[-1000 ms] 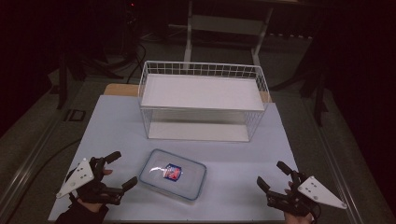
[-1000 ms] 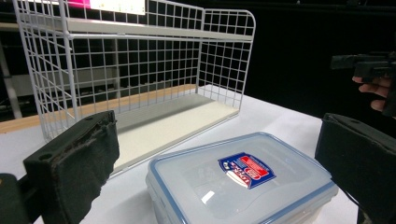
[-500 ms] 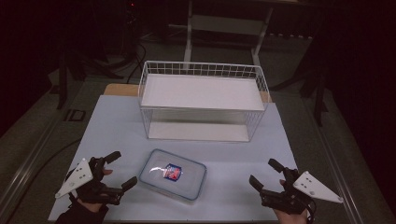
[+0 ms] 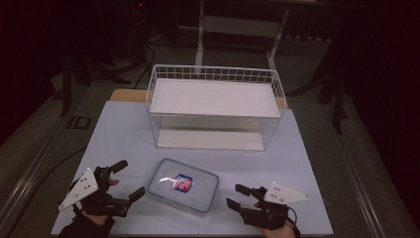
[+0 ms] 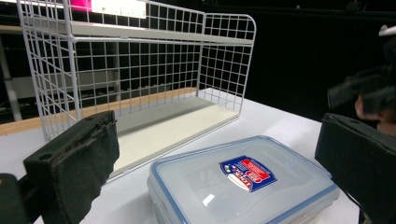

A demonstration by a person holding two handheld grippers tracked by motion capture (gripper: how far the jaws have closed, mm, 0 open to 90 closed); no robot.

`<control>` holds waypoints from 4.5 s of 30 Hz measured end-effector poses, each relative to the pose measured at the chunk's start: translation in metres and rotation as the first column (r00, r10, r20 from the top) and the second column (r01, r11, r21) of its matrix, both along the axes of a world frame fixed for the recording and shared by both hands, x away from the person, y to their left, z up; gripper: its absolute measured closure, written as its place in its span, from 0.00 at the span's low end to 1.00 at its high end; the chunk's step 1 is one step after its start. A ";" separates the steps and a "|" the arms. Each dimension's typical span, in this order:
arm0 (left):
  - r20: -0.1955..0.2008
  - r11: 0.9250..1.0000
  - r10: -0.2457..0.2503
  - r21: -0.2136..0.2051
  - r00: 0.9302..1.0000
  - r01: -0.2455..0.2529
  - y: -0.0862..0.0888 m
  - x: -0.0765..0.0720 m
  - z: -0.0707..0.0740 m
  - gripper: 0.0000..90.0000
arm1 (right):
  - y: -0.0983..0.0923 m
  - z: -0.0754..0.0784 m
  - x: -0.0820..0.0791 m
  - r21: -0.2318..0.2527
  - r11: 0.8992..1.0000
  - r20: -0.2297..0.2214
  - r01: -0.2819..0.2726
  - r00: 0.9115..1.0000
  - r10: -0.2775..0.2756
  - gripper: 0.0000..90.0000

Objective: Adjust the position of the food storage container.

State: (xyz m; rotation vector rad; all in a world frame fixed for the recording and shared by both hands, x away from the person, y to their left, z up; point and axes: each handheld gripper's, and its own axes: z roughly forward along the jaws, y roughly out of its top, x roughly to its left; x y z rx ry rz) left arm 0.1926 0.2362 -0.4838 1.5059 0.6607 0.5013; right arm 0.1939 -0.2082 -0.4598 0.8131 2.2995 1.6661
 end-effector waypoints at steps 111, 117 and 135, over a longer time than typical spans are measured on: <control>-0.422 0.896 -0.069 0.373 0.904 0.242 -0.012 0.075 -0.040 0.99 | -0.027 -0.002 0.038 -0.008 0.995 0.047 0.103 0.994 -0.103 0.16; -0.432 0.872 -0.091 0.400 0.897 0.281 -0.026 0.076 -0.043 0.99 | -0.027 -0.002 0.037 -0.021 0.995 0.060 0.096 0.994 -0.095 0.16; -0.445 0.858 -0.145 0.389 0.884 0.336 -0.069 0.097 -0.041 1.00 | -0.028 0.000 0.034 -0.027 0.996 0.133 0.082 0.988 -0.077 0.14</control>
